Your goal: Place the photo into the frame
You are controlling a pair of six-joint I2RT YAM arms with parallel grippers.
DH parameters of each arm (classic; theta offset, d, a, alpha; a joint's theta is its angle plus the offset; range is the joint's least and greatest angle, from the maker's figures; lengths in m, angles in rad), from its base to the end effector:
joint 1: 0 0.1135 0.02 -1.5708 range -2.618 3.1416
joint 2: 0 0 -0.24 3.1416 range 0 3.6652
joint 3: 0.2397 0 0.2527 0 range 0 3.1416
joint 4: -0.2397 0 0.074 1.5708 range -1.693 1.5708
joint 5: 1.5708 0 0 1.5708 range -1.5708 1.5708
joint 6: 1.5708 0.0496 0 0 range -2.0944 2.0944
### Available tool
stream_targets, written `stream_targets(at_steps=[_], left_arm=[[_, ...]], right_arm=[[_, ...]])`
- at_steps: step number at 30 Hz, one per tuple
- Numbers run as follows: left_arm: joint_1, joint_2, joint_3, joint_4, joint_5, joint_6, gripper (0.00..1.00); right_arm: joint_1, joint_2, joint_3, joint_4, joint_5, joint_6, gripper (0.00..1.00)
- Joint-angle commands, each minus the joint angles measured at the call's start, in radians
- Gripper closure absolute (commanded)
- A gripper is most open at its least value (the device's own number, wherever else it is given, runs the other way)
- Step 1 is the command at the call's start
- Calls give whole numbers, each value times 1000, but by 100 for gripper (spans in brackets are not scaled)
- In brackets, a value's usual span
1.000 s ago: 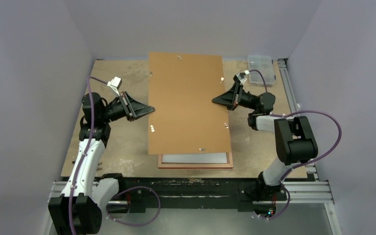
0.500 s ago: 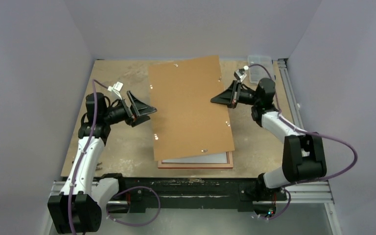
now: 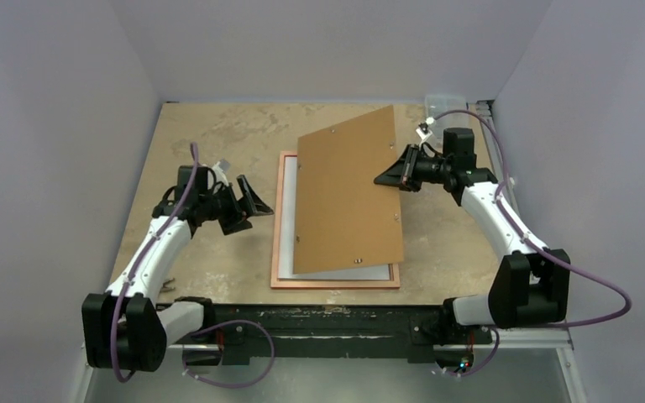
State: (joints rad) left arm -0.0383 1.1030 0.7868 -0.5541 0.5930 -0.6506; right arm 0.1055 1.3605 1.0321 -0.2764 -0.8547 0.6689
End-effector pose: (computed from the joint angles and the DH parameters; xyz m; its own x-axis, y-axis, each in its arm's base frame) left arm 0.2367 -0.0368 0.2204 -0.8452 -0.4702 -0.2542 -0.1510 0.6661 -0.7304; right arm 0.3036 0.0698 0.2652 -0.8691 0.3173 -0.3794 -0.1877 0.4980 0.8466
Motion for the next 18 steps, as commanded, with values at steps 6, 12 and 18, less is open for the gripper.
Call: stream_targets(at_steps=[6,12,18], left_arm=[[-72,208,-120,200,-34,25,42],[-94,289,-168,312,-24,-5,59],[-106,357,-183,336,-52,2,75]], right_arm=[[-3,30,23,-60,-25,-82,100],[-3,58,-19,-1,-44,-45,100],[-3,78,-60,43,-34,-2,100]])
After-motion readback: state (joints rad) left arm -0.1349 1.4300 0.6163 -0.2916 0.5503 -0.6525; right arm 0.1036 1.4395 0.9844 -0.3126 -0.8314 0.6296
